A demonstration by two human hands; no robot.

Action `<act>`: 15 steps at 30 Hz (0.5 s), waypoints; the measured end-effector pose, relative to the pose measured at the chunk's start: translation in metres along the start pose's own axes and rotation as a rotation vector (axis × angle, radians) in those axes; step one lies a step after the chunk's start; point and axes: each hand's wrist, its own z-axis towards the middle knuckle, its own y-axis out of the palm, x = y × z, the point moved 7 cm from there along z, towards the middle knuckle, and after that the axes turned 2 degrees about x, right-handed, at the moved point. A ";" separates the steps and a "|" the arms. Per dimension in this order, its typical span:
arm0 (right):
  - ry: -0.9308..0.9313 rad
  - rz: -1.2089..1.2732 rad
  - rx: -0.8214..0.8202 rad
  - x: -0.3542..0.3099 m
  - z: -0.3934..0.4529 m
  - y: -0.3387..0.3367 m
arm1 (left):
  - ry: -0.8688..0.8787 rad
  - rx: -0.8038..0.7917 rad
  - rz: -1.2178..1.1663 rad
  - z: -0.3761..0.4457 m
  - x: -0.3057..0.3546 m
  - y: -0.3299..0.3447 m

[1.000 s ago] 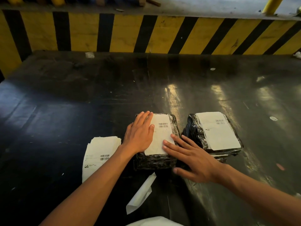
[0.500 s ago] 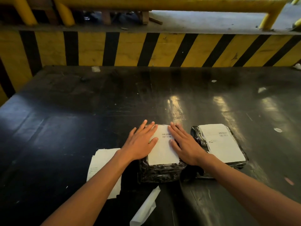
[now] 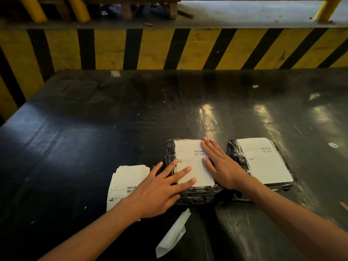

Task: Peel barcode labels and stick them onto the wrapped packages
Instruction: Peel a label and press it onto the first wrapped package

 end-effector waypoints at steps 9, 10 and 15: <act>0.023 0.053 0.037 -0.006 0.006 -0.010 | -0.056 0.324 -0.376 0.000 -0.020 -0.044; -0.002 -0.015 0.044 -0.013 0.008 -0.012 | -0.138 0.378 -0.414 0.008 -0.028 -0.048; -0.085 -0.190 -0.025 -0.045 0.017 0.000 | -0.430 0.265 -0.463 0.055 -0.044 -0.031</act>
